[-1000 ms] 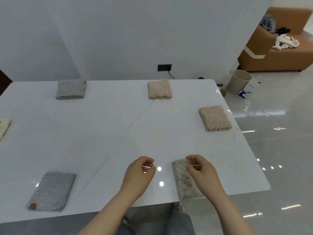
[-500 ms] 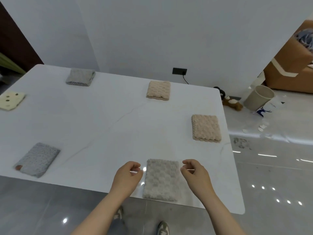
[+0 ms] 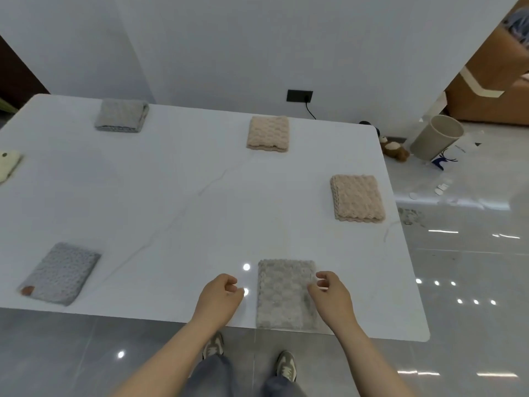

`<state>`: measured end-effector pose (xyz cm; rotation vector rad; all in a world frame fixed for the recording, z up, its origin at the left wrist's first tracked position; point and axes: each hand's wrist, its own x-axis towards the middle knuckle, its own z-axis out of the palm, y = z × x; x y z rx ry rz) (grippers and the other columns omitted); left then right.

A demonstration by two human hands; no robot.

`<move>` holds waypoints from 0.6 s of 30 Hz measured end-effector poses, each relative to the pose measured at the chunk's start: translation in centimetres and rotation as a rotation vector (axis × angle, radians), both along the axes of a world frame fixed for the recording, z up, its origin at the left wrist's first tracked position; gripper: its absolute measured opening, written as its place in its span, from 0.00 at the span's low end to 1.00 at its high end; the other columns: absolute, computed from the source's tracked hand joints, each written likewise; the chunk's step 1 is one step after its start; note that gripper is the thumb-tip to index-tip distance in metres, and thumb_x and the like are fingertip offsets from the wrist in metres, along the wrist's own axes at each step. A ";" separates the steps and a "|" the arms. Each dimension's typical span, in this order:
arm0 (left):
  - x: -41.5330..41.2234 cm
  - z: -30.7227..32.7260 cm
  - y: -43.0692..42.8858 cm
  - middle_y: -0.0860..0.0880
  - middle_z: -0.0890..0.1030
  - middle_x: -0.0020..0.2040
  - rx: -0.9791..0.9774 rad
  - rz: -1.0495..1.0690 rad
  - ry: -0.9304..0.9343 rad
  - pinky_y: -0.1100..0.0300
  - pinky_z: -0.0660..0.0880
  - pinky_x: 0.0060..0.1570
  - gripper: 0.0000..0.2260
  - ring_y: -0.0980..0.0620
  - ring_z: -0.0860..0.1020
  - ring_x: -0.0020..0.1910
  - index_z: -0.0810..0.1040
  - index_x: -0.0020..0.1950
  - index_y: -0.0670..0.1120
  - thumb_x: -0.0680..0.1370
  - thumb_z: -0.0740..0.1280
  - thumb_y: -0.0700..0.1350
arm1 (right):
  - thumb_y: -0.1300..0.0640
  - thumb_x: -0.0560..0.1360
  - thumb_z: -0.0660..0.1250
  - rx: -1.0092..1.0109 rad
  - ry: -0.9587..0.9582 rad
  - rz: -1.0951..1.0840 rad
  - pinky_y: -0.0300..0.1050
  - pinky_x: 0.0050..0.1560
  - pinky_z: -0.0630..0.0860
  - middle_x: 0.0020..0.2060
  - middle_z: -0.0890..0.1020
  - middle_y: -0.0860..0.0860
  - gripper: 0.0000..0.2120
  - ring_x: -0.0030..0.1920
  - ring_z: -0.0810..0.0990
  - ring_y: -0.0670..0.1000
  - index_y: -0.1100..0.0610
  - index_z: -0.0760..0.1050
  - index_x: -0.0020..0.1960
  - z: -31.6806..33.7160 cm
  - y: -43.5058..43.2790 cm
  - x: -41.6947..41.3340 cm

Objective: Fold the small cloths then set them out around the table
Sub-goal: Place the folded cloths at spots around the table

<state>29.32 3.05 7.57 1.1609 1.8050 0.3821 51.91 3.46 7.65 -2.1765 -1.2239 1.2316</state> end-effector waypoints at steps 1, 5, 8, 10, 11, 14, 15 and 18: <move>0.1 -0.3 0.0 0.51 0.76 0.51 -0.016 -0.001 -0.011 0.66 0.68 0.46 0.14 0.55 0.75 0.48 0.74 0.62 0.44 0.77 0.65 0.46 | 0.57 0.77 0.64 -0.009 -0.007 -0.010 0.41 0.50 0.73 0.61 0.75 0.55 0.20 0.56 0.76 0.52 0.58 0.68 0.68 -0.3 0.0 -0.1; 1.2 -1.5 -0.2 0.52 0.76 0.52 -0.083 -0.061 -0.041 0.66 0.68 0.48 0.15 0.55 0.75 0.50 0.73 0.62 0.44 0.77 0.66 0.47 | 0.57 0.77 0.65 -0.029 -0.025 -0.039 0.45 0.57 0.71 0.65 0.72 0.57 0.23 0.63 0.73 0.55 0.58 0.65 0.70 -1.3 -0.1 0.1; 2.2 -2.2 -0.2 0.51 0.75 0.53 -0.129 -0.020 -0.056 0.66 0.68 0.46 0.18 0.54 0.74 0.51 0.72 0.64 0.43 0.76 0.67 0.49 | 0.56 0.77 0.64 -0.055 -0.035 -0.036 0.44 0.55 0.71 0.66 0.72 0.58 0.24 0.64 0.74 0.56 0.59 0.64 0.71 -1.9 -0.1 0.4; 2.8 -2.5 -0.1 0.50 0.74 0.53 -0.155 0.007 -0.045 0.65 0.67 0.47 0.20 0.54 0.73 0.50 0.71 0.64 0.42 0.76 0.67 0.50 | 0.56 0.78 0.64 -0.079 -0.033 -0.027 0.43 0.53 0.70 0.67 0.72 0.58 0.25 0.63 0.74 0.56 0.61 0.63 0.72 -2.2 -0.2 0.6; 3.0 -2.6 0.0 0.50 0.74 0.52 -0.161 0.011 -0.035 0.64 0.66 0.48 0.20 0.53 0.73 0.50 0.71 0.64 0.41 0.76 0.67 0.50 | 0.56 0.78 0.64 -0.091 -0.031 -0.023 0.42 0.52 0.70 0.66 0.72 0.58 0.25 0.62 0.75 0.56 0.61 0.62 0.72 -2.4 -0.2 0.6; 3.7 -3.0 0.3 0.50 0.74 0.50 -0.173 0.024 -0.026 0.65 0.66 0.50 0.24 0.54 0.72 0.50 0.68 0.68 0.40 0.77 0.67 0.51 | 0.55 0.78 0.63 -0.113 -0.035 -0.011 0.42 0.52 0.69 0.65 0.73 0.58 0.26 0.58 0.75 0.54 0.62 0.62 0.72 -2.9 -0.3 0.6; 3.9 -3.1 0.4 0.50 0.74 0.50 -0.180 0.037 -0.029 0.65 0.66 0.50 0.25 0.54 0.72 0.50 0.68 0.68 0.39 0.77 0.67 0.51 | 0.56 0.78 0.63 -0.117 -0.032 -0.010 0.42 0.52 0.69 0.65 0.73 0.58 0.26 0.57 0.75 0.54 0.62 0.62 0.73 -3.0 -0.4 0.6; 4.4 -3.5 0.4 0.48 0.74 0.51 -0.217 0.068 -0.055 0.65 0.66 0.51 0.27 0.53 0.71 0.50 0.68 0.68 0.39 0.76 0.67 0.53 | 0.58 0.78 0.63 -0.119 -0.006 -0.012 0.44 0.49 0.71 0.54 0.75 0.52 0.23 0.49 0.73 0.50 0.63 0.64 0.71 -3.1 -0.4 0.3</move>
